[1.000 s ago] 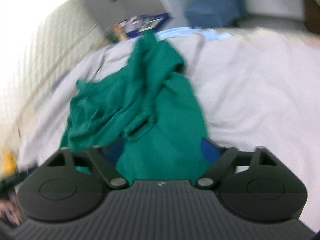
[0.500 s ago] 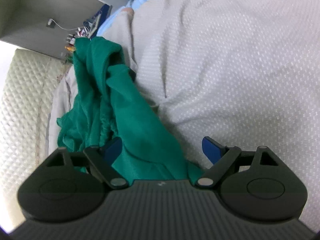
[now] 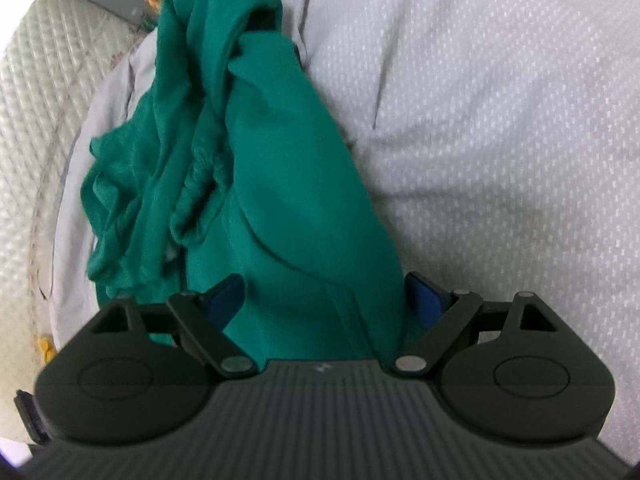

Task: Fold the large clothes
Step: 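Fold the hoodie bundle over with both grippers and release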

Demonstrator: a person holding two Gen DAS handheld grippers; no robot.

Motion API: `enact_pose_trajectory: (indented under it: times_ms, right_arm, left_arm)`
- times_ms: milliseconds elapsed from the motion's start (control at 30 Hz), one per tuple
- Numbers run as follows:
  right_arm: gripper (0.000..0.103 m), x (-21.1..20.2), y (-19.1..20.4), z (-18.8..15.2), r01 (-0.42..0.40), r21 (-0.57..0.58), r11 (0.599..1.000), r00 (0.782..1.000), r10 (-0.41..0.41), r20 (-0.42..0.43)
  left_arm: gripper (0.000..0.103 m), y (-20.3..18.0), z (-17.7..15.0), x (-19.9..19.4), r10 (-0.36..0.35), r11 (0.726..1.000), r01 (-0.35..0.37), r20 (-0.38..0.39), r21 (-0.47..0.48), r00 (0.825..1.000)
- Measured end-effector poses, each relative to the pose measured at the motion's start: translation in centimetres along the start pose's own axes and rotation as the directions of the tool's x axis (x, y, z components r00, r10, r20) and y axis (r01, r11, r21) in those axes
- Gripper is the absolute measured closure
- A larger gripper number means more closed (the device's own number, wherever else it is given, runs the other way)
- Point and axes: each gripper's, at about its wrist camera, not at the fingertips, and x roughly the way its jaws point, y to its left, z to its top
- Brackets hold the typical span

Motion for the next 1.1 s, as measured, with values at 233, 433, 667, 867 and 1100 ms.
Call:
enact_pose_trajectory:
  times_ms: [233,433,667,867,1100]
  right_arm:
    - [0.012,-1.1,1.5,-0.1,-0.257,-0.059,0.965,0.966,0.258,0.015]
    - [0.012,-1.5,2.0,0.1,-0.26,-0.074,0.963,0.965,0.261,0.009]
    - [0.015,0.9,1.3,0.3,-0.009,-0.071,0.997,0.999,0.006,-0.048]
    - [0.042,2.6,4.3,-1.4,0.037,-0.284,0.958,0.991,-0.07,-0.109]
    - [0.074,-1.1,5.2,-1.7,-0.065,-0.261,0.963,0.998,0.065,-0.008]
  left_arm:
    - [0.031,-0.4,-0.9,-1.8,-0.215,0.975,0.213,0.025,0.066,0.976]
    - [0.031,0.2,-0.8,-0.9,-0.113,0.993,0.113,-0.014,0.012,0.993]
    - [0.03,-0.4,-1.0,1.3,0.013,0.999,-0.009,-0.093,0.04,0.996]
    - [0.038,-1.8,-1.9,2.2,0.068,0.99,-0.053,-0.115,0.128,0.991]
    - [0.094,-0.3,-1.4,-0.9,-0.04,0.998,0.042,-0.034,0.047,0.999]
